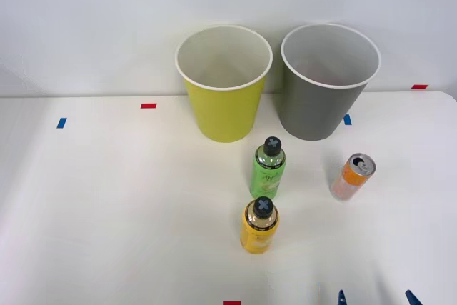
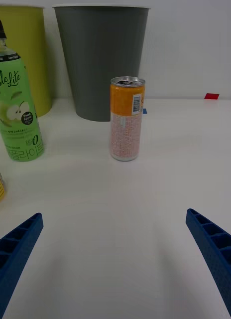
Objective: Put cans in the gray bin, plastic bottles in the light green bin
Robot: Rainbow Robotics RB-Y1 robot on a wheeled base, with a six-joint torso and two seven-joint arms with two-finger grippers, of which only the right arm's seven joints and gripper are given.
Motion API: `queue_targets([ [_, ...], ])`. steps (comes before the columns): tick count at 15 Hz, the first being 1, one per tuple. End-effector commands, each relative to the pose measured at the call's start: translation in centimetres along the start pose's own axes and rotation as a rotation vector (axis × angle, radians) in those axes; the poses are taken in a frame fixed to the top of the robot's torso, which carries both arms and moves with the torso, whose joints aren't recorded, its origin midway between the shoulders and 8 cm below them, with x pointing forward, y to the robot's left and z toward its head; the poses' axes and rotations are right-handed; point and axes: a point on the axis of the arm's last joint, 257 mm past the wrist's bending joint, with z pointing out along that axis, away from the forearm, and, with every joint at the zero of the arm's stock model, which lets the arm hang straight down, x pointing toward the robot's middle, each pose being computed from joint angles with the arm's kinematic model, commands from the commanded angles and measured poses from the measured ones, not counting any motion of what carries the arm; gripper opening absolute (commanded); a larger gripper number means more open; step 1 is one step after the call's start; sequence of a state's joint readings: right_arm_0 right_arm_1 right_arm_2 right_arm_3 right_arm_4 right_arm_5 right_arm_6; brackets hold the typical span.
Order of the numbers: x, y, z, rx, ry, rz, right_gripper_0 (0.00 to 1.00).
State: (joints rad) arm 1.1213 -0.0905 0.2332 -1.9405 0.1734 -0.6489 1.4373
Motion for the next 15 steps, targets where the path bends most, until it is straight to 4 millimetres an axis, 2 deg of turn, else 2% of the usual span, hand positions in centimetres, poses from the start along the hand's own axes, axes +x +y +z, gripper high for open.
queue_targets([
  [1,0.0,0.0,0.0,0.000,0.000,0.000,1.00],
  [9,0.0,0.0,0.0,0.000,0.000,0.000,1.00],
  [10,1.1,-0.2,0.2,-0.002,0.016,-0.004,1.00],
  [11,0.9,-0.3,0.3,-0.007,0.001,-0.005,1.00],
  [13,-1.2,-1.1,-0.1,-0.007,-0.081,-0.027,1.00],
  [15,-2.1,-1.5,0.7,-0.014,-0.113,-0.031,1.00],
])
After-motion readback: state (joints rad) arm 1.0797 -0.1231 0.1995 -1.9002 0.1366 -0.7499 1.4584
